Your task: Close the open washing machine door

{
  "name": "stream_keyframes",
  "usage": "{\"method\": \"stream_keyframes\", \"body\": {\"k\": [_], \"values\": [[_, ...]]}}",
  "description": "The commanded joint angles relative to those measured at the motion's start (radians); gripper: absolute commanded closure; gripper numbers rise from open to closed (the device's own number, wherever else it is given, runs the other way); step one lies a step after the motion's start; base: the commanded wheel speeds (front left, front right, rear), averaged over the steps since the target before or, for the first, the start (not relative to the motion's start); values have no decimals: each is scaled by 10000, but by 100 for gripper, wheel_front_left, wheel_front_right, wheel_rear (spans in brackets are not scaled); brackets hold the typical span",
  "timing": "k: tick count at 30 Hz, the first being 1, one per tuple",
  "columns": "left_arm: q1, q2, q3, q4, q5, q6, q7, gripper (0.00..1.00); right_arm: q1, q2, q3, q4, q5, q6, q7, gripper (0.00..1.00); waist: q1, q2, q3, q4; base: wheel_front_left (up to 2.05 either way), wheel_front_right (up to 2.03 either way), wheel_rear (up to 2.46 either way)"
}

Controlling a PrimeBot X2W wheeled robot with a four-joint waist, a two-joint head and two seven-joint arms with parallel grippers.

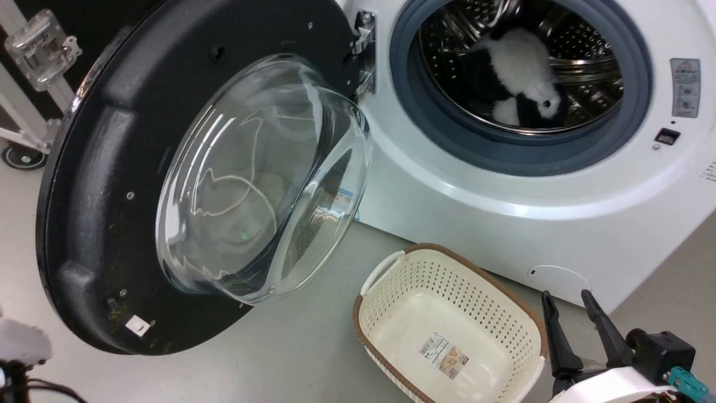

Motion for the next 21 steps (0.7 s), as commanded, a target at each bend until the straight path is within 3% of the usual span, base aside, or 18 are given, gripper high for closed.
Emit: {"method": "stream_keyframes", "body": {"k": [1, 6, 10, 21], "values": [[-256, 184, -122, 237, -196, -153, 176, 100, -127, -1, -12, 53, 116, 7, -124, 0, -2, 0, 48, 60, 0, 0, 0], [-397, 531, -1012, 590, -1223, -351, 1048, 100, -187, -1, -31, 137, 201, 7, -226, 0, -2, 0, 94, 196, 0, 0, 0], [-46, 936, -1978, 273, -2667, -397, 1804, 100, -201, -1, -88, 209, 307, 8, -310, 0, -2, 0, 80, 333, 0, 0, 0], [1253, 2194, -4349, -1667, -5326, -512, 2916, 100, -224, -2, -575, 366, 690, 8, -539, 0, -2, 0, -128, 606, 0, 0, 0]]}}
